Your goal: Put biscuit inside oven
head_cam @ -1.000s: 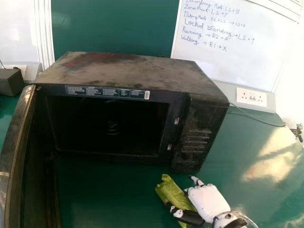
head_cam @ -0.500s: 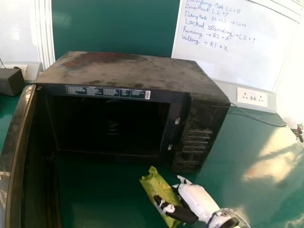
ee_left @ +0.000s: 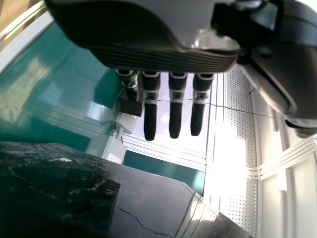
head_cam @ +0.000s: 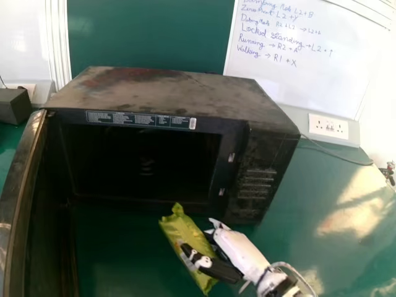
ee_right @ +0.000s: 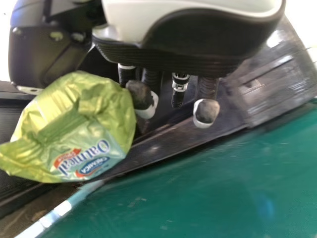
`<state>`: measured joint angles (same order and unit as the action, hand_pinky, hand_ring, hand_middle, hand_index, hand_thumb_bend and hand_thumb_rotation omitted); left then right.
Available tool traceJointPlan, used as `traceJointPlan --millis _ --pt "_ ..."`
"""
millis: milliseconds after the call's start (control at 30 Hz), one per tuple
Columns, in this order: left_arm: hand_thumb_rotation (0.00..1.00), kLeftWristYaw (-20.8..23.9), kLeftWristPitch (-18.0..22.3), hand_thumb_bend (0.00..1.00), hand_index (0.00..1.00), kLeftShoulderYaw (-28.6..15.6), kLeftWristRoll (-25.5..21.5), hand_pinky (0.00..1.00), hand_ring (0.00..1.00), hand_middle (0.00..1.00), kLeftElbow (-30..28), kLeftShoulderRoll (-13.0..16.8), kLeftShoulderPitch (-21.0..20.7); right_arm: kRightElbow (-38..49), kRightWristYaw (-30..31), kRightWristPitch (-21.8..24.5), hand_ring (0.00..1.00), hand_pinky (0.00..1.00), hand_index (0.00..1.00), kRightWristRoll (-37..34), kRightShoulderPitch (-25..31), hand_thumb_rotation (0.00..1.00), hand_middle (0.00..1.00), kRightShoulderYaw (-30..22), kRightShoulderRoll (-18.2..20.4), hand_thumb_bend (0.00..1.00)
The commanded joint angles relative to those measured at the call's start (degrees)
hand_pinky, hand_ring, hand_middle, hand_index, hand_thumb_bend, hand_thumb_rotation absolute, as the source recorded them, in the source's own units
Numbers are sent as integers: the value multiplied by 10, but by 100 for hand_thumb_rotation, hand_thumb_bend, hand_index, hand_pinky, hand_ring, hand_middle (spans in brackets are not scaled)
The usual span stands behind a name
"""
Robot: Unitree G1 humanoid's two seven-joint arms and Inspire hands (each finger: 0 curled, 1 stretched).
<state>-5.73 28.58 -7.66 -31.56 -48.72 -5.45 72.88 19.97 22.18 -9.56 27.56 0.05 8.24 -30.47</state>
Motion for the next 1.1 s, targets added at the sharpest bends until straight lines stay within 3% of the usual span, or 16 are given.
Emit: traceJointPlan --millis 0,467,1067 --pt "98 -1 7 95 82 -4 7 78 77 81 7 -12 -6 6 -2 5 0 0 26 9 -17 0 0 13 11 40" --pt "98 -11 25 91 83 7 14 79 79 82 15 -16 0 -19 4 42 0 0 28 37 -103 0 0 76 68 36" --pt "91 -21 37 86 81 12 10 75 76 81 25 -12 3 -110 -47 34 0 0 29 69 -203 0 0 108 125 34"
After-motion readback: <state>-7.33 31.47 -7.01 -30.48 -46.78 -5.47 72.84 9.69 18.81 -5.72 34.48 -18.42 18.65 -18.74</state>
